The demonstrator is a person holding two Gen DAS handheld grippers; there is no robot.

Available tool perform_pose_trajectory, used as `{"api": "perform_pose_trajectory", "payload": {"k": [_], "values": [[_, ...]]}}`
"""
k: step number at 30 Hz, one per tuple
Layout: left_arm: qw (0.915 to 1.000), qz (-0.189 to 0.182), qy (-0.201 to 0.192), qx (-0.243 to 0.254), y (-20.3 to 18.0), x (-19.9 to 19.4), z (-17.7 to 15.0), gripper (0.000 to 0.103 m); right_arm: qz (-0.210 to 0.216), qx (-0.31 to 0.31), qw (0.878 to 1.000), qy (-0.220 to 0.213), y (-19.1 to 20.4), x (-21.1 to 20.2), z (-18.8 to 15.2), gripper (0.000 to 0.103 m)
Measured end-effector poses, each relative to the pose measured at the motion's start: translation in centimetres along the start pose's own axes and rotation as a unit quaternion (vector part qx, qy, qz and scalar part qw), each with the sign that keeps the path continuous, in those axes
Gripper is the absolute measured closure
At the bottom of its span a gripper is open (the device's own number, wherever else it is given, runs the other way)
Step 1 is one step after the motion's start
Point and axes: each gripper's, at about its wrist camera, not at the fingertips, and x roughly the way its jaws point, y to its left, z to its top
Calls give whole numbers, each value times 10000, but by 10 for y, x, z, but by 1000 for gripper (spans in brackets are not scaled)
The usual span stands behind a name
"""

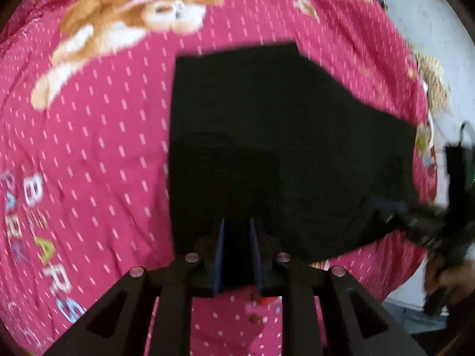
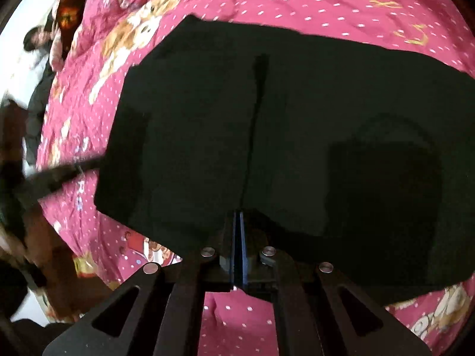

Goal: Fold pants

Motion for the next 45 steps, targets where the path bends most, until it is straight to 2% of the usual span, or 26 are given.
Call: {"api": "perform_pose_trajectory", "payload": {"k": [2, 4, 9, 11, 15, 17, 20, 24, 36, 41, 45], "values": [[9999, 103, 43, 31, -4, 3, -7, 82, -50, 21, 9999, -124, -6, -9, -3, 84], [9997, 202, 52, 150, -12, 1, -8, 82, -159, 117, 9996, -188, -16, -15, -9, 78], [9987, 180, -6, 469, -38, -12, -3, 82, -326, 668, 9963, -442, -48, -34, -32, 78], [9981, 168, -8, 597, -50, -16, 0, 82, -433, 879, 9938, -516, -63, -43, -42, 68], [9957, 100, -46, 917, -78, -25, -1, 82, -313, 1544, 9845, -765, -97, -62, -64, 65], [9944, 75, -49, 1052, -89, -28, 0, 82, -307, 1809, 9792, -869, -111, -69, -75, 56], [9925, 38, -67, 1221, -97, -32, -2, 82, -227, 2226, 9696, -992, -131, -76, -89, 56], [9914, 54, -88, 1305, -104, -34, 2, 82, -176, 2471, 9622, -1134, -141, -81, -95, 56], [9910, 350, -175, 1278, -118, -25, 28, 82, -254, 2482, 9594, -1317, -164, -93, -75, 56], [9886, 492, -258, 1401, -128, -23, 36, 82, -286, 2402, 9628, -1205, -170, -94, -68, 52], [9868, 541, -274, 1502, -134, -21, 40, 82, -380, 2279, 9640, -1312, -171, -102, -64, 52]]}}
